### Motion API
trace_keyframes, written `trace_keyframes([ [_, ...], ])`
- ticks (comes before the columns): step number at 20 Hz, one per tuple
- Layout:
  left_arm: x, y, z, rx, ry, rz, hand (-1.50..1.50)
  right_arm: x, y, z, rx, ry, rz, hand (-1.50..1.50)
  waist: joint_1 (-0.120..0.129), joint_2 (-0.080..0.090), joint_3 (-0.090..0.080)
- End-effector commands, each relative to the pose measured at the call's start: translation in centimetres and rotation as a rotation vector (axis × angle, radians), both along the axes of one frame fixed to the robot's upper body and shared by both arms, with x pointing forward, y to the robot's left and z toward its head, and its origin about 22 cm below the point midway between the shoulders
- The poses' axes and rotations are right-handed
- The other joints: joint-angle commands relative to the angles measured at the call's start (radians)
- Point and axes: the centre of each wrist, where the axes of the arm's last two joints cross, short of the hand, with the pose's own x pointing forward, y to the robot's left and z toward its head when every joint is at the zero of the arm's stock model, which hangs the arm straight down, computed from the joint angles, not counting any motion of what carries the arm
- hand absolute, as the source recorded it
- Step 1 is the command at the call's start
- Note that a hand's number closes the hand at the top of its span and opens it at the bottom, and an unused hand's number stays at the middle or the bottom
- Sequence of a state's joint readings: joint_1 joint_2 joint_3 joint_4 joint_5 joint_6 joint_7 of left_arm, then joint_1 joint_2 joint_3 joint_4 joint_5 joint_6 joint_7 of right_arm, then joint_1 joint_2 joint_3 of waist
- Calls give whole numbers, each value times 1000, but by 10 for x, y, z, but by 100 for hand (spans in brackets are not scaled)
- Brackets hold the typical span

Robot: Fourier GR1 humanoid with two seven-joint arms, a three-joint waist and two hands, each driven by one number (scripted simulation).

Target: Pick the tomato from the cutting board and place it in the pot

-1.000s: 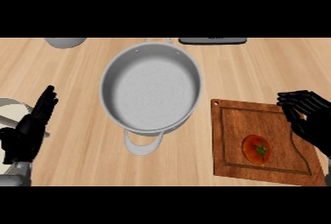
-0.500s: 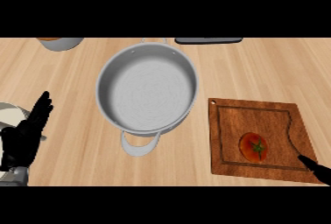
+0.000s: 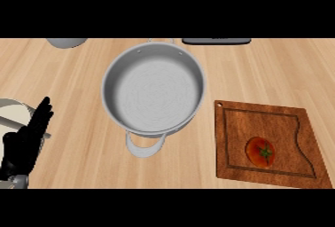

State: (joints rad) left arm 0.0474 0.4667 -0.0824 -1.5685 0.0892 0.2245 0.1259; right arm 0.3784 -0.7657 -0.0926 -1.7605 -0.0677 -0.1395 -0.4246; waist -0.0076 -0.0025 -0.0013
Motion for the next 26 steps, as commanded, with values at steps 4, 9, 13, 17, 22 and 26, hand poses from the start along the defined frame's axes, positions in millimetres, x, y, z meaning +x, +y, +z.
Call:
trace_keyframes([
  [4,-1,19,1,-7,10,0,0,18,26,50,-266,263,57,-150,30,6,-3],
  [9,5,3,-3,3,-6,-12,0,25,57,64,-395,472,87,-150,31,8,-1],
  [13,15,0,11,-14,11,-16,0,36,74,74,-445,588,126,-150,24,6,0],
  [17,-6,19,-17,-6,20,1,0,43,100,66,-440,623,165,-150,21,5,0],
  [22,13,17,-2,13,20,10,0,71,117,56,-500,649,129,-150,19,5,1],
  [26,4,-3,-5,21,13,11,0,71,137,38,-536,680,128,-150,16,3,1],
])
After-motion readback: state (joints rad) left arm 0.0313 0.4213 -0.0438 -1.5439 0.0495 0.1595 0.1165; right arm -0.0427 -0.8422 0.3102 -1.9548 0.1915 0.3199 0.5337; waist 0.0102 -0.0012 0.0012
